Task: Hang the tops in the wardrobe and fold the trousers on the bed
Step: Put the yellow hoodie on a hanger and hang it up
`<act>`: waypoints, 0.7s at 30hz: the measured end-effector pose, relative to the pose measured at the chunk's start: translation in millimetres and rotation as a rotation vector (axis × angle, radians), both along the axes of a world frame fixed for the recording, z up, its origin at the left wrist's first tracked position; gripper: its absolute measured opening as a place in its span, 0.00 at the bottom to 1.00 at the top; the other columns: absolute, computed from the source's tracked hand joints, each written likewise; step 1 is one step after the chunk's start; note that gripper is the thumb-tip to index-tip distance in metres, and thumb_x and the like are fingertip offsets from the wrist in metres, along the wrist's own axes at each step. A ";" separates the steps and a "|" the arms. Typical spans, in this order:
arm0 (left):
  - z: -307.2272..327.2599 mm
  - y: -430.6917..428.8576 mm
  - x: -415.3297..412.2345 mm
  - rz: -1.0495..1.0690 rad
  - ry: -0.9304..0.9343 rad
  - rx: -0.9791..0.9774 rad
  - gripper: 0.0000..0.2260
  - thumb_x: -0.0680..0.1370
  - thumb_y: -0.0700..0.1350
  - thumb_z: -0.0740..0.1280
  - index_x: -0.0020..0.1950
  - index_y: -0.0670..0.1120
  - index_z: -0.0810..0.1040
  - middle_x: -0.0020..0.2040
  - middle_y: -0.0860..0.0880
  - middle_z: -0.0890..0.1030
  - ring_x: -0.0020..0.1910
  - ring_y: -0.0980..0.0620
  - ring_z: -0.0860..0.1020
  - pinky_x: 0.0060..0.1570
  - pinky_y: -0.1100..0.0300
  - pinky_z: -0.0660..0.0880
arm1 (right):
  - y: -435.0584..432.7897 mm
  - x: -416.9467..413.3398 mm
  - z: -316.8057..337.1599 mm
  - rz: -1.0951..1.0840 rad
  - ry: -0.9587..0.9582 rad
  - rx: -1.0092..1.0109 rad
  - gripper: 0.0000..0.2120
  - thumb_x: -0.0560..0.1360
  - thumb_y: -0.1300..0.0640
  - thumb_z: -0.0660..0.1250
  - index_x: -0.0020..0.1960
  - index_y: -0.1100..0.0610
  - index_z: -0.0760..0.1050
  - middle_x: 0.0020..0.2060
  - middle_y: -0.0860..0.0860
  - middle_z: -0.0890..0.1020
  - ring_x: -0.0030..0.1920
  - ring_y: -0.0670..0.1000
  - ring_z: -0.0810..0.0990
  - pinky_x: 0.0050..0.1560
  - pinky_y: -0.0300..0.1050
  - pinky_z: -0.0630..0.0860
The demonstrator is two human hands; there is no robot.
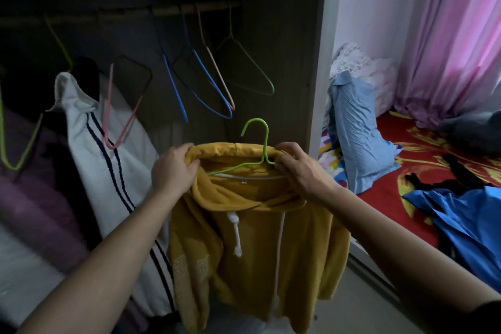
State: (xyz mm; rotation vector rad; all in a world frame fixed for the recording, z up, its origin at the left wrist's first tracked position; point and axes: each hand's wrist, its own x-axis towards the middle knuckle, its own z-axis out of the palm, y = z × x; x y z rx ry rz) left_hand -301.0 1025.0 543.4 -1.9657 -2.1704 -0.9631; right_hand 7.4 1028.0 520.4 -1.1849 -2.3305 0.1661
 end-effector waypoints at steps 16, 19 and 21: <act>-3.8 8.0 25.5 -0.116 -0.491 -0.589 0.36 0.74 0.59 0.72 0.77 0.48 0.62 0.73 0.44 0.68 0.69 0.42 0.70 0.62 0.47 0.72 | -26.8 -19.8 -0.7 0.061 0.064 -0.044 0.15 0.84 0.47 0.54 0.59 0.55 0.74 0.71 0.46 0.61 0.52 0.46 0.79 0.50 0.38 0.81; -9.7 5.6 20.1 0.016 -0.219 -0.541 0.35 0.75 0.72 0.57 0.70 0.46 0.70 0.67 0.43 0.73 0.65 0.41 0.73 0.63 0.42 0.71 | -23.7 -20.7 -5.5 0.014 0.094 -0.011 0.15 0.85 0.48 0.54 0.59 0.55 0.74 0.68 0.45 0.64 0.48 0.42 0.77 0.44 0.28 0.75; -13.6 2.4 17.0 -0.053 -0.180 -0.559 0.34 0.76 0.73 0.50 0.59 0.47 0.76 0.57 0.46 0.78 0.56 0.46 0.76 0.59 0.45 0.74 | -20.1 -18.3 -9.6 -0.011 0.127 -0.033 0.15 0.84 0.48 0.54 0.59 0.55 0.74 0.66 0.44 0.66 0.46 0.40 0.76 0.44 0.26 0.74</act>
